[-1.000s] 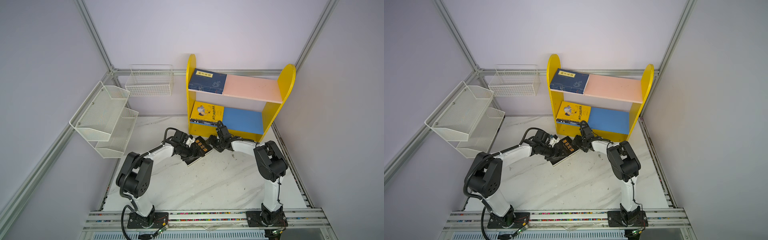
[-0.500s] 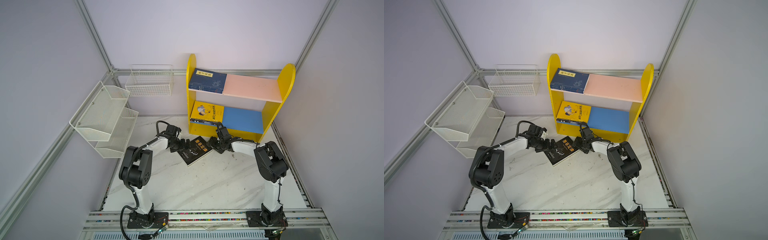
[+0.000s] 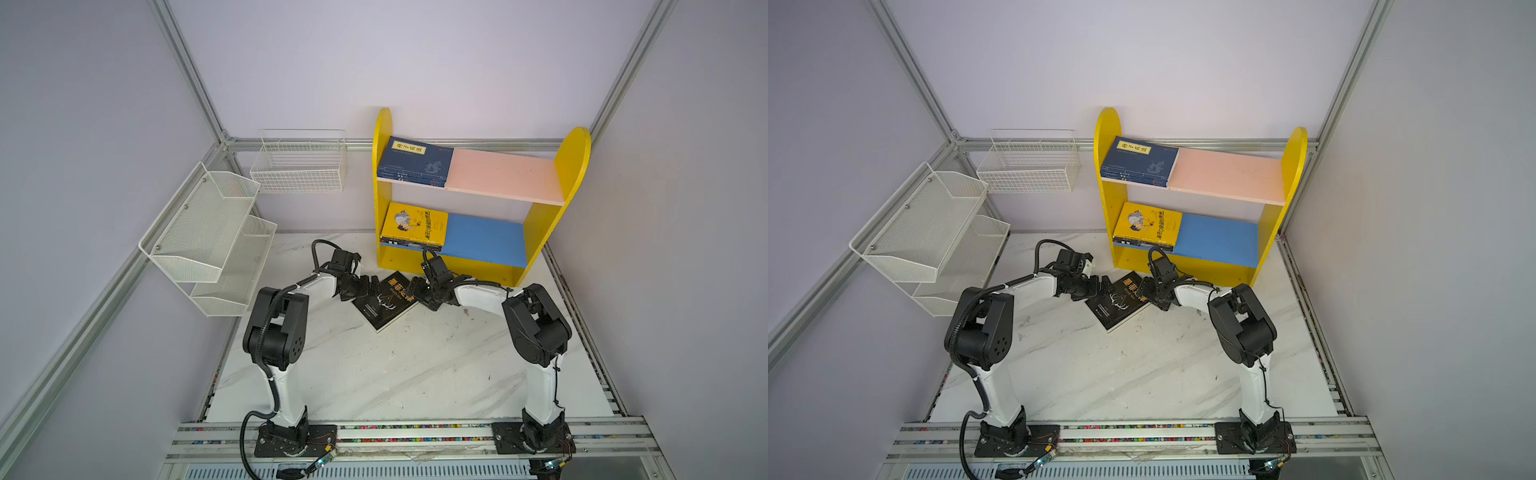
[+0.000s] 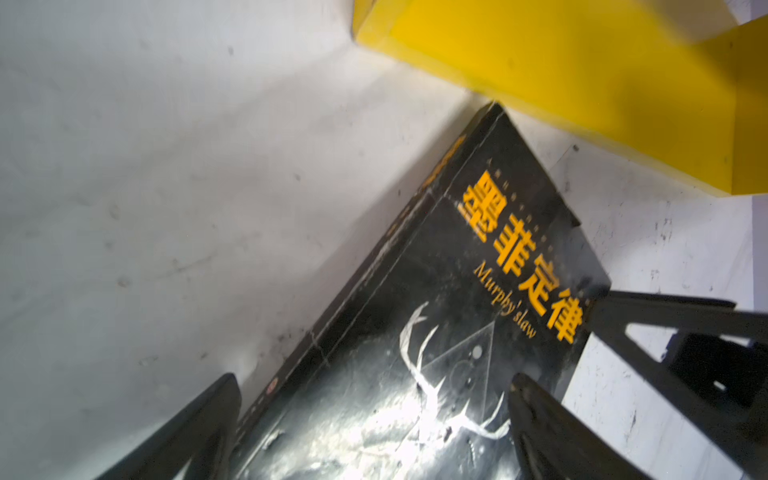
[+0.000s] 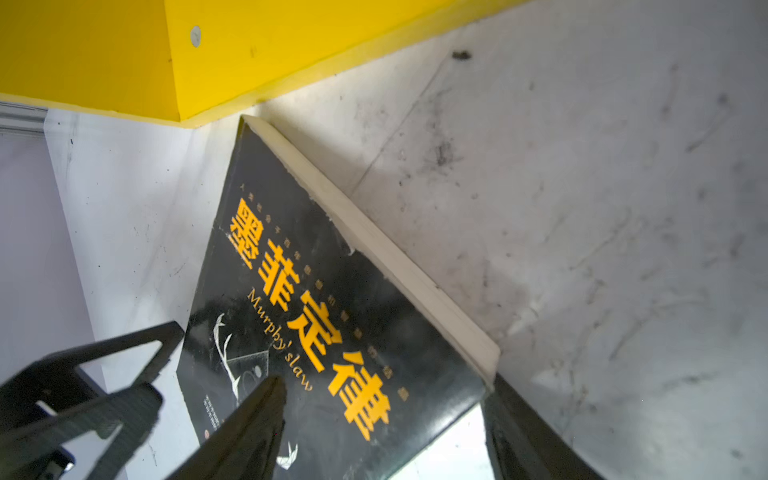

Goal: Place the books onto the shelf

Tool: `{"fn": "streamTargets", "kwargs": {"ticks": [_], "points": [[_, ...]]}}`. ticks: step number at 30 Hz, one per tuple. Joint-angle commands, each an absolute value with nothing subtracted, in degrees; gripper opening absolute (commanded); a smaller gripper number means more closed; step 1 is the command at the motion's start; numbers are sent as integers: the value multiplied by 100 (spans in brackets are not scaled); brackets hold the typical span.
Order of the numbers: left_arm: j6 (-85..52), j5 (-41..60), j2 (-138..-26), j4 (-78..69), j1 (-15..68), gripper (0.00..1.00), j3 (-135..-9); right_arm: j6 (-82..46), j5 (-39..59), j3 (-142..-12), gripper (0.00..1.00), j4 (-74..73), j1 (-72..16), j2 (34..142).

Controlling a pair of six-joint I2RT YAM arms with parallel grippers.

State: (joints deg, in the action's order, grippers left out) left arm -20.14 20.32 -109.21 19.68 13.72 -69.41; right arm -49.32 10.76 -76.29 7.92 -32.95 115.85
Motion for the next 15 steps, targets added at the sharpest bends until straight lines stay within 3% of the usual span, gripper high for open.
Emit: {"fn": "streamTargets", "kwargs": {"ticks": [1,7,12,15], "points": [[-1882,2511,-10331,2074,1747,99,-6383,-4917,1002,-7923,77,866,-3289,11832],[-2384,3827,-9237,2376,2513,98,-5735,-4395,894,-8482,77,885,-3092,12106],[-2927,2546,-8324,2323,2263,100,-5408,-4006,872,-8811,77,1202,-3025,12238],[-3355,2534,-8540,2359,1978,100,-5521,-3729,836,-8618,75,1345,-3037,12044]]}}
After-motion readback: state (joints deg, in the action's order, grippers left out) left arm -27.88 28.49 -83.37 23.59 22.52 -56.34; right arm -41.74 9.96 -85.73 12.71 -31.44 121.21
